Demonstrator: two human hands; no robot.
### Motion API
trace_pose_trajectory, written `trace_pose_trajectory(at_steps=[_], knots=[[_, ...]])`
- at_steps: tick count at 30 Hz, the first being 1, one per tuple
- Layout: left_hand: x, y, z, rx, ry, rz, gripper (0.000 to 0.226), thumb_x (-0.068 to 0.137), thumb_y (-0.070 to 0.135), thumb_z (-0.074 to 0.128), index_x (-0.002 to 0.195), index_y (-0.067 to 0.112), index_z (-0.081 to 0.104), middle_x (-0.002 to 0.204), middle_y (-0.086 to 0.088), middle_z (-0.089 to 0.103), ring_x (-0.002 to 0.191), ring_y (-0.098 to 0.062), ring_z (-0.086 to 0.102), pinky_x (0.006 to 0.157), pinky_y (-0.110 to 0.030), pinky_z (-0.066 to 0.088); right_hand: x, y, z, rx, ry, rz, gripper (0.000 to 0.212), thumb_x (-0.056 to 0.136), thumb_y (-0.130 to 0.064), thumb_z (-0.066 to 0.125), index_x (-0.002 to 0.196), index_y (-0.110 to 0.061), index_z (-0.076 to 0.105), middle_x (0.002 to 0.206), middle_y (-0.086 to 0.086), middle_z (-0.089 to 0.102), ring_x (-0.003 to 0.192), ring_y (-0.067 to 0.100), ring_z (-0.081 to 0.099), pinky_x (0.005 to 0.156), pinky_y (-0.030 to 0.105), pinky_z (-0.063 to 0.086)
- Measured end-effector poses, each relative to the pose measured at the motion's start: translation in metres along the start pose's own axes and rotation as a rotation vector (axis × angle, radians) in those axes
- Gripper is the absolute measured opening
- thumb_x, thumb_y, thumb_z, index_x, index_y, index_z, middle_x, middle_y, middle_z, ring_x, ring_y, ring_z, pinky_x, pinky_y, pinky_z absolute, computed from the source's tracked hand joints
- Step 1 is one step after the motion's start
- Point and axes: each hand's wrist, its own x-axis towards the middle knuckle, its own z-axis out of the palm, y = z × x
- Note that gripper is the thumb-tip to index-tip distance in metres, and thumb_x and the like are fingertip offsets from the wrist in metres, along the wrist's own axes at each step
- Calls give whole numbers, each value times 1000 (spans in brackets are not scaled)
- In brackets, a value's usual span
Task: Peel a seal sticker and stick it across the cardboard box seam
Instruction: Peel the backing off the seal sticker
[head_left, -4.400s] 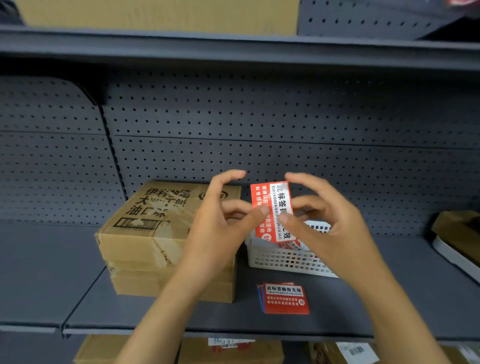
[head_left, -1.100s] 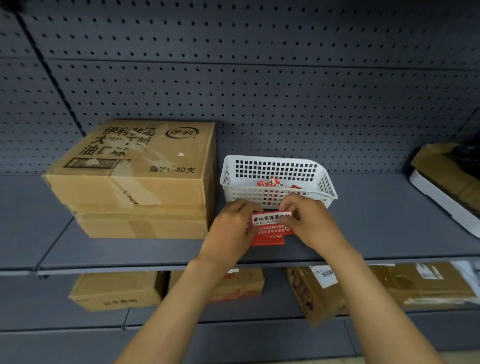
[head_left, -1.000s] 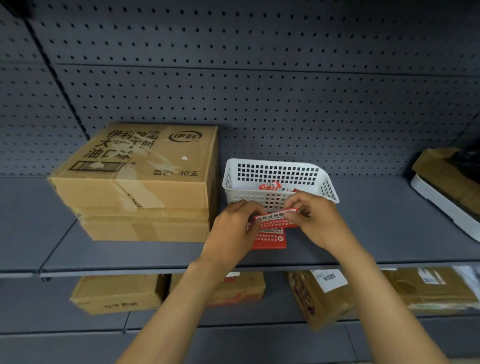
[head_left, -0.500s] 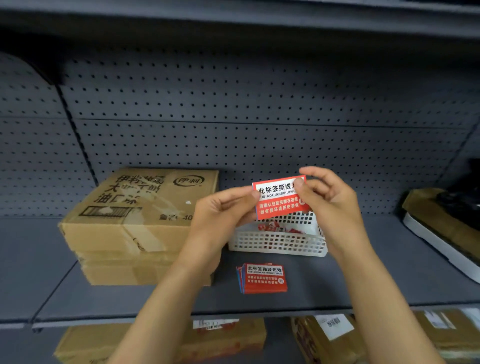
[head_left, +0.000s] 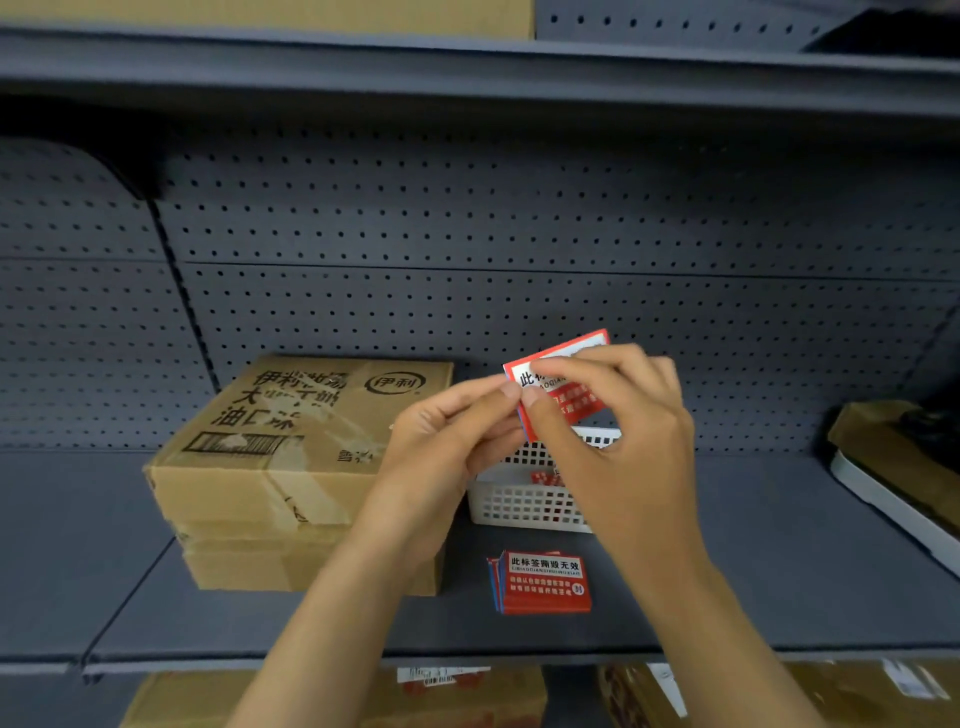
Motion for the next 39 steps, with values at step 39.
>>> trace_pose_trajectory(at_steps=[39], knots=[[12,6,-11,271,-93,249,27,76,27,71,90,5,77,79,-3,79,74,-11,76,73,-24,62,7,15,0,228,-170,8,17,89,-33,69,104,-30,77,94,-23,75,97,10,68,83,19,52]])
